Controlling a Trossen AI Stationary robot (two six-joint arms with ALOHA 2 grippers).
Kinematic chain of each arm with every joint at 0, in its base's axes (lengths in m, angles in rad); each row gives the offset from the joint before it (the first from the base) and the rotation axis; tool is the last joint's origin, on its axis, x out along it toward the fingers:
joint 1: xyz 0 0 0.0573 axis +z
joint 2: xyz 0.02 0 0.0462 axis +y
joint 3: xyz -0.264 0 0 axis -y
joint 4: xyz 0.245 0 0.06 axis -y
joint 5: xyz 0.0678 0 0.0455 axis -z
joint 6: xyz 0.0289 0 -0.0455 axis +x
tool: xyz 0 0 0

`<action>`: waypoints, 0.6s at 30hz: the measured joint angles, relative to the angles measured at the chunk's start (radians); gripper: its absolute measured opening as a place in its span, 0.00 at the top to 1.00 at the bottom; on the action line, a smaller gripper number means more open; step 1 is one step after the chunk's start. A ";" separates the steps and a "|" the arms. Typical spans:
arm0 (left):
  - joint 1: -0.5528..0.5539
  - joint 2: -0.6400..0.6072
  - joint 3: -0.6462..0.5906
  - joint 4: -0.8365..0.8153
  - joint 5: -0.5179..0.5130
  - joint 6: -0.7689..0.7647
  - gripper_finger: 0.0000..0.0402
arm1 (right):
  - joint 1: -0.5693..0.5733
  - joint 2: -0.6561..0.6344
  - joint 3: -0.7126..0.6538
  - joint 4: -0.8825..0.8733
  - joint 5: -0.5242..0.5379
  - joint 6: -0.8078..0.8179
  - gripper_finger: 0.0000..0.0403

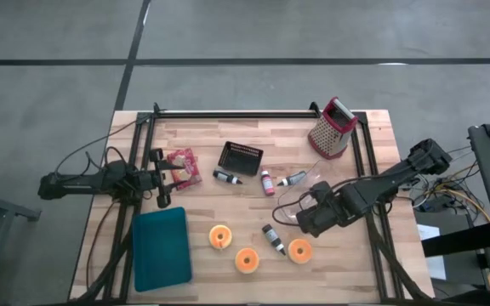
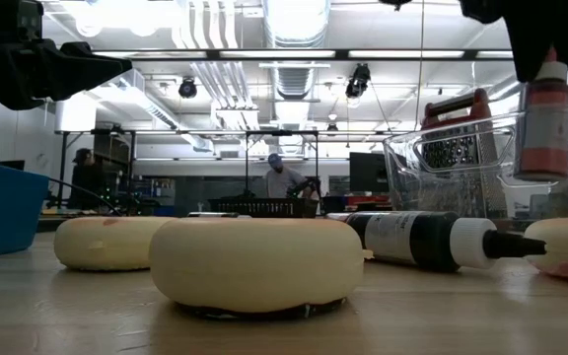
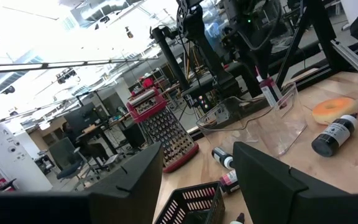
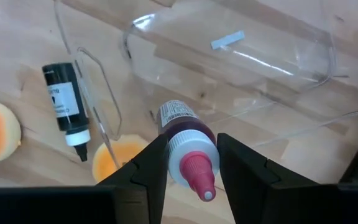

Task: Pick & Place Food Item
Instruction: Put the bottom pink food coloring bottle into the transparent bin

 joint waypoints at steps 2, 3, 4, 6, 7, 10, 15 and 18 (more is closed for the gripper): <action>0.000 0.000 0.000 0.000 0.000 0.000 0.50 | -0.008 0.000 -0.012 0.026 -0.006 -0.001 0.69; 0.000 0.000 0.000 0.000 0.000 0.000 0.50 | -0.013 0.000 -0.019 0.044 -0.015 -0.001 0.69; 0.000 0.000 0.000 0.000 0.000 0.000 0.50 | -0.017 0.000 -0.026 0.056 -0.026 -0.001 0.69; 0.000 0.000 0.000 0.000 0.000 0.000 0.50 | -0.026 0.000 -0.039 0.076 -0.045 -0.003 0.69; 0.000 0.000 0.000 0.000 0.000 0.000 0.50 | -0.029 0.000 -0.047 0.085 -0.051 -0.003 0.69; 0.000 0.000 0.000 0.000 0.000 0.000 0.50 | -0.033 0.001 -0.066 0.104 -0.068 -0.003 0.70; 0.000 0.000 0.000 0.000 0.000 0.000 0.50 | -0.031 0.002 -0.070 0.099 -0.070 0.015 0.70; 0.000 0.000 0.000 0.000 0.000 0.000 0.50 | -0.035 0.002 -0.070 0.070 -0.068 0.016 0.69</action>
